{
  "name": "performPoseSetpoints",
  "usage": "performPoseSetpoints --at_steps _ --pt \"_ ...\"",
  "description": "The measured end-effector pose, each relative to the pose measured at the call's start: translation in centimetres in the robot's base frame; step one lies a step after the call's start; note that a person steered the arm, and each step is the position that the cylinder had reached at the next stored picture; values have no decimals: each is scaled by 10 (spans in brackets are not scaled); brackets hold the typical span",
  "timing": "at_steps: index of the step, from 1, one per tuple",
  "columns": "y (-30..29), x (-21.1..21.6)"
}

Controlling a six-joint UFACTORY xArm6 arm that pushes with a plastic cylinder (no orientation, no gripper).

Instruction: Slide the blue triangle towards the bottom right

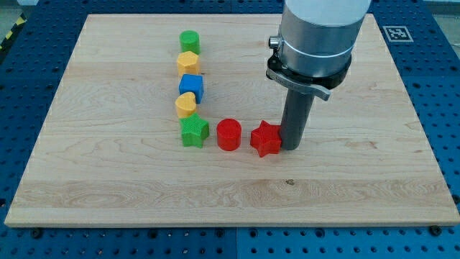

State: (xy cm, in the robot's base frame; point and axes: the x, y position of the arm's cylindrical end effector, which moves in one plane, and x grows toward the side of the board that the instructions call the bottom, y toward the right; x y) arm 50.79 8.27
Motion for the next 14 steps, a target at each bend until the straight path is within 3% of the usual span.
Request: performPoseSetpoints --at_steps 1,3,5,6,8,14 --pt "0 -14" --pt "-36 -86" --pt "-40 -195" --pt "-36 -206" --pt "-15 -179" --pt "70 -153"
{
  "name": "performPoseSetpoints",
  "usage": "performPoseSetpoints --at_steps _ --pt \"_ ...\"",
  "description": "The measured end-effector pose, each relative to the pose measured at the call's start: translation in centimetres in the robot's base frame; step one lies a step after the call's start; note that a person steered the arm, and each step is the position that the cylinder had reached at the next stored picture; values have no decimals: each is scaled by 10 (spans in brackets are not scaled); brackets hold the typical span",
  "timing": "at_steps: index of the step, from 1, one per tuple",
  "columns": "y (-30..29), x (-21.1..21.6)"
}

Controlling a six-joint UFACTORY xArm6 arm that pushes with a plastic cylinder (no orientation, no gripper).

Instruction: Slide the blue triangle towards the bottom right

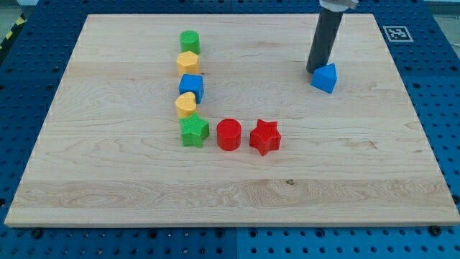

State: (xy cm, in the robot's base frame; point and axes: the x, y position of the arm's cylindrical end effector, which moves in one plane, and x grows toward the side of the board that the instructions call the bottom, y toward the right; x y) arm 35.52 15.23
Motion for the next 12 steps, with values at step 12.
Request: performPoseSetpoints --at_steps 12 --pt "52 117"
